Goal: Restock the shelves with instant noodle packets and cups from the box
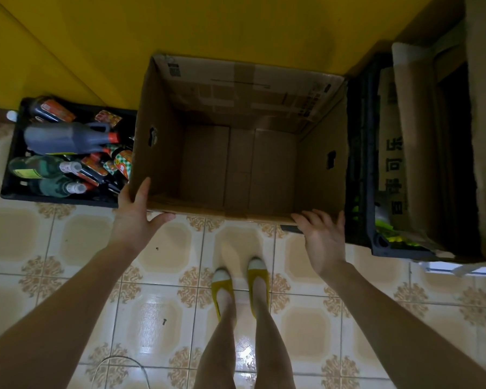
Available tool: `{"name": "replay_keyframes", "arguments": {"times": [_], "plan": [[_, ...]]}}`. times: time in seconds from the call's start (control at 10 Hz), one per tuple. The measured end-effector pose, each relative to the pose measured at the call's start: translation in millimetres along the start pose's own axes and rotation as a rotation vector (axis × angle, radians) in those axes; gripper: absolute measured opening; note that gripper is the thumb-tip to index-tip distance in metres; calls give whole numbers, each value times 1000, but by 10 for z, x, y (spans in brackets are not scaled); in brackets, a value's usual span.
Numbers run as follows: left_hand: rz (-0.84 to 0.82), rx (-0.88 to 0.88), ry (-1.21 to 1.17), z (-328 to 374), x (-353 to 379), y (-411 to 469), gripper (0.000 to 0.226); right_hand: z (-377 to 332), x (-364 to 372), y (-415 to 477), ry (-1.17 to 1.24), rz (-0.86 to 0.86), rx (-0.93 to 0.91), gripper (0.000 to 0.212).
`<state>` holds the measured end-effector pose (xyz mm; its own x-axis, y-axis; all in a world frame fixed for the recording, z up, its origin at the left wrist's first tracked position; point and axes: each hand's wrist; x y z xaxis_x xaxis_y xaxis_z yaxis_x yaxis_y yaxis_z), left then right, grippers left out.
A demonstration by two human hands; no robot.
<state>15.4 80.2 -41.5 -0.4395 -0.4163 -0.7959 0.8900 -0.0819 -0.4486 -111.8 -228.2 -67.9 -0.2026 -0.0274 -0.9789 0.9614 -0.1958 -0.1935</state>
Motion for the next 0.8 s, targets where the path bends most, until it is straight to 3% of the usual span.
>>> {"name": "replay_keyframes", "arguments": {"times": [0.3, 0.5, 0.7, 0.8], "plan": [[-32, -30, 82, -36, 45, -1, 87, -30, -22, -23, 44, -42, 20, 62], [-42, -18, 219, -4, -11, -44, 82, -60, -219, -22, 141, -248, 5, 59], [39, 155, 345, 95, -134, -232, 63, -77, -540, -36, 283, -383, 3, 51], [23, 291, 345, 262, -156, -418, 51, -86, -716, -6, 359, -351, 8, 49]]}}
Point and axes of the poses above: each hand's wrist, its own y-axis towards the middle knuckle, its own x-axis out of the palm, z = x × y, and after that the axes turned 3 degrees about x, right-handed
